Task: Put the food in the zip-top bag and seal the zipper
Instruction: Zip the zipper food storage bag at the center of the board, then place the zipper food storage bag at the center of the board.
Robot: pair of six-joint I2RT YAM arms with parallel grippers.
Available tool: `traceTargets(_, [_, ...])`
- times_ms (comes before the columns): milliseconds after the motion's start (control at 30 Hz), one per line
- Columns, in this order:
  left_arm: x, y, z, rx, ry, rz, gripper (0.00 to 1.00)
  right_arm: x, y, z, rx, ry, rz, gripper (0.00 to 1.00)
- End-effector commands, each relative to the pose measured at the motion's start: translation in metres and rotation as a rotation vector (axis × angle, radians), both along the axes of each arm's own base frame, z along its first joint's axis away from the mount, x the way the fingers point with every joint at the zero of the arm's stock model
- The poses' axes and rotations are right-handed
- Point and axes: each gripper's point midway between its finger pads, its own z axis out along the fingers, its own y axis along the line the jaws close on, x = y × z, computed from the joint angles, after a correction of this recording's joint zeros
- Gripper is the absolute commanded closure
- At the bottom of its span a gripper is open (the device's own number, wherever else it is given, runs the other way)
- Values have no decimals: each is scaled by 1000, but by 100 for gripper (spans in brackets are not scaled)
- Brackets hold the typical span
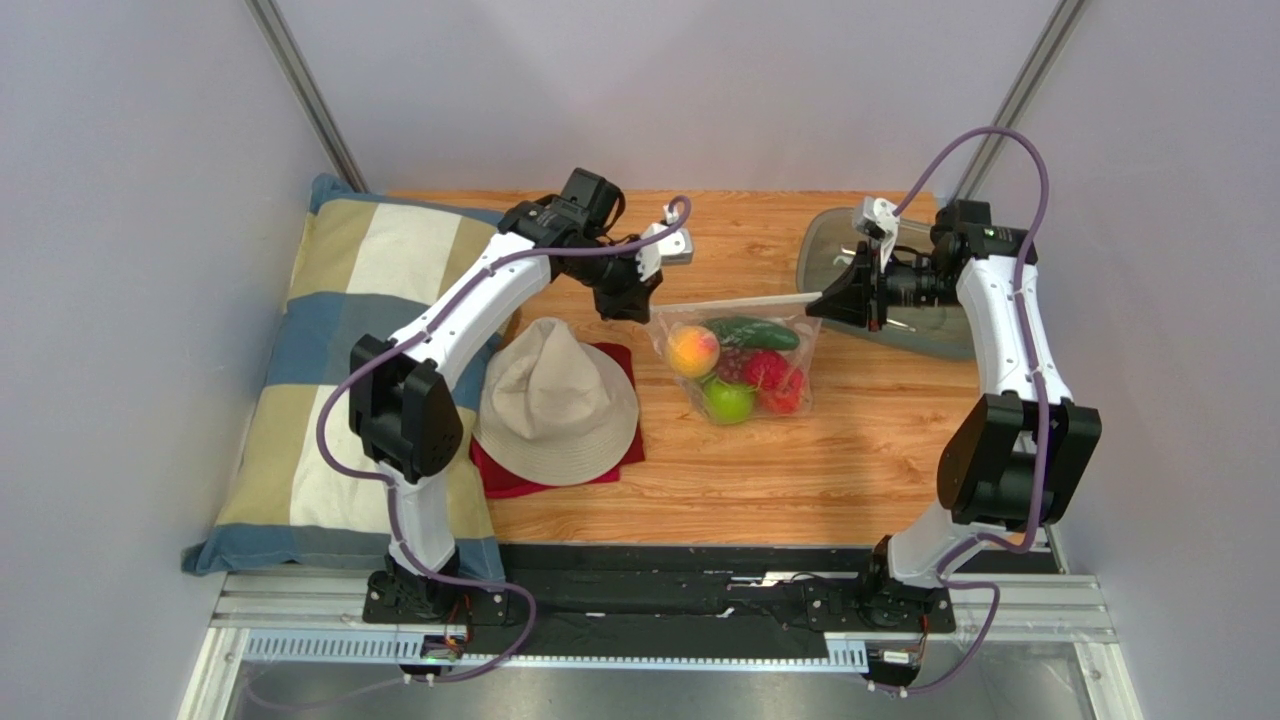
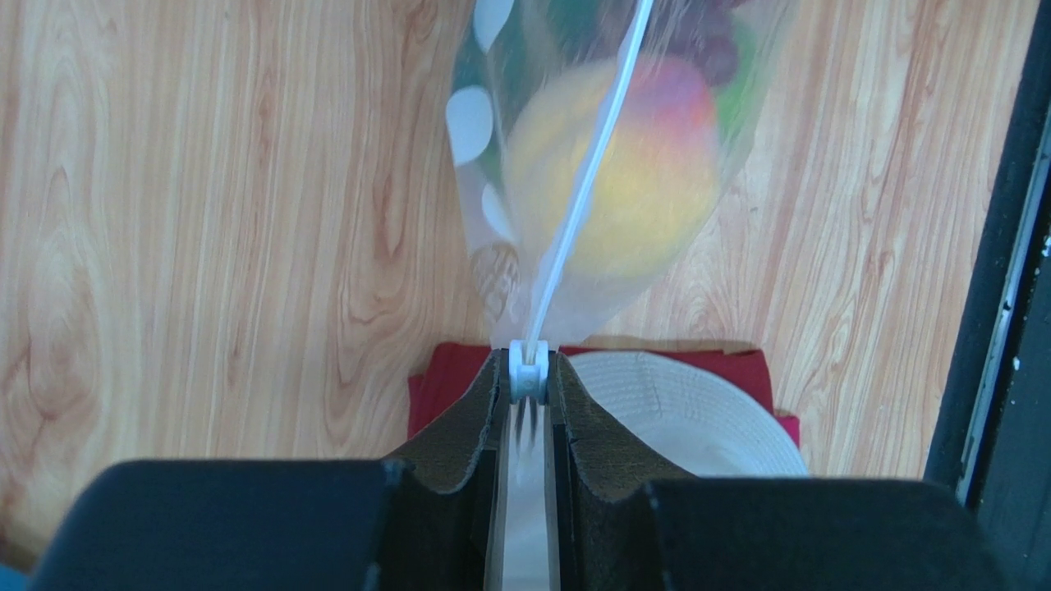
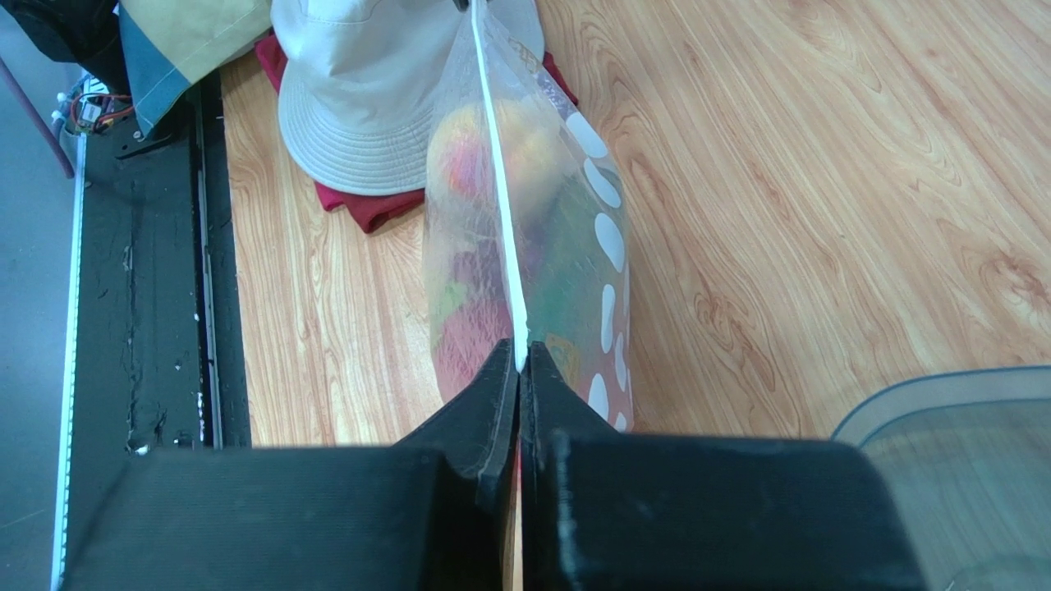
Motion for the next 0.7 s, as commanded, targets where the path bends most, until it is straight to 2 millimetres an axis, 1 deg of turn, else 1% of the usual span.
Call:
traceTargets(0, [6,38,12,54,-32,84,92,4,-12,15,-2,-42,-53,100])
traceTargets(167, [11,47,15,50,-26,117,92,7,-14,14,-7,-39,-69,100])
traceTargets(300, [13,35,29,-21,-16,124,95,11,-10,15,6,-34,-71,100])
traceTargets(333, [19,31,39,-45,-36,133,97,13,-9,16,2,-41,-68,100])
traceTargets(367, [22,29,43,-56,-27,151,99,19,-9,17,-1,-60,-71,100])
traceTargets(400, [31,25,53,-73,-51,159,100,22,-5,22,3,-60,-70,100])
traceTargets(467, [39,22,65,-89,-72,177,100,33,-3,27,0,-84,-71,100])
traceTargets(500, [46,19,78,-106,-102,180,100,39,-1,38,-2,-120,-67,100])
traceTargets(600, [49,16,96,-132,-139,172,100,54,-4,46,-5,-138,-83,100])
traceTargets(633, [49,17,97,-132,-146,169,100,58,-5,52,-15,-167,-83,100])
traceTargets(667, [48,17,99,-133,-158,159,100,59,-5,50,-22,-171,-83,100])
